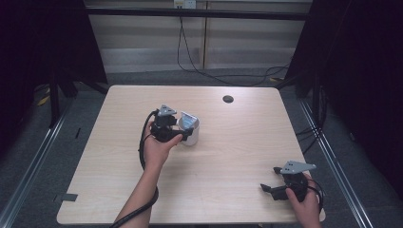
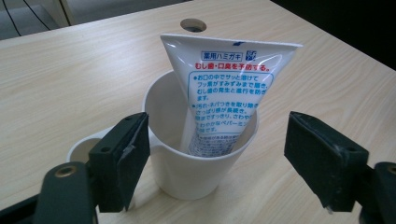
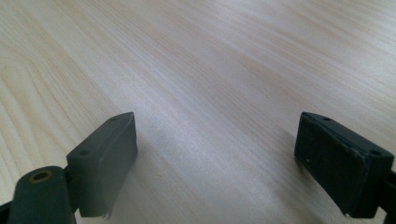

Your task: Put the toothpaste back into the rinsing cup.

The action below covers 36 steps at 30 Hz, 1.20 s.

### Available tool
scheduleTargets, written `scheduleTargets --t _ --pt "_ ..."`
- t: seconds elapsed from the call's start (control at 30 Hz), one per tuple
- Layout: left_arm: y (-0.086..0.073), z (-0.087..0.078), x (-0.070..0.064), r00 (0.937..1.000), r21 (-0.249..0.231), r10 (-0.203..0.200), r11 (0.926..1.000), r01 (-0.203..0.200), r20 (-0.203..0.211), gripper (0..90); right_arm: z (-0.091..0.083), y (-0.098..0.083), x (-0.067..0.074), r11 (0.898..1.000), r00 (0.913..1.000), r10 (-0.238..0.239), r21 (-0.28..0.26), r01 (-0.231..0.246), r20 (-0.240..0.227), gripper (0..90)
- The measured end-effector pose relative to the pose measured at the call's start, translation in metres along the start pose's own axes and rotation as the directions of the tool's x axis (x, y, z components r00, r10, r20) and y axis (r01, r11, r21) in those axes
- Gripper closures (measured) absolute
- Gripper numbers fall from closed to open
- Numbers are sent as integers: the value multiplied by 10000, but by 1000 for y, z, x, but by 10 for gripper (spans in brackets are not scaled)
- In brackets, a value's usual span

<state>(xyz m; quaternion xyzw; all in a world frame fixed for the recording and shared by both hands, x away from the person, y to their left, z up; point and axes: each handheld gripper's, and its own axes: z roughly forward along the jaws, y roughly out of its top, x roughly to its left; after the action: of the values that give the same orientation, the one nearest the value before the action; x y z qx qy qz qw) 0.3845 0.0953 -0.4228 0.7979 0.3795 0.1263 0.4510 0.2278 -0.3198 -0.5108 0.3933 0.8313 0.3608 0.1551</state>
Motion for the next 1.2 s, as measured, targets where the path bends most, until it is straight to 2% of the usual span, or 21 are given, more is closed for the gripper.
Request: scheduleTargets --t 0.5,1.2 --pt "-4 -5 1 9999 -8 42 10000 -42 113 174 0 0 0 10000 10000 -1 5 1 7 128" --pt "-10 -17 5 9999 86 15 10000 -17 133 173 0 0 0 10000 10000 2 1 -2 -2 128"
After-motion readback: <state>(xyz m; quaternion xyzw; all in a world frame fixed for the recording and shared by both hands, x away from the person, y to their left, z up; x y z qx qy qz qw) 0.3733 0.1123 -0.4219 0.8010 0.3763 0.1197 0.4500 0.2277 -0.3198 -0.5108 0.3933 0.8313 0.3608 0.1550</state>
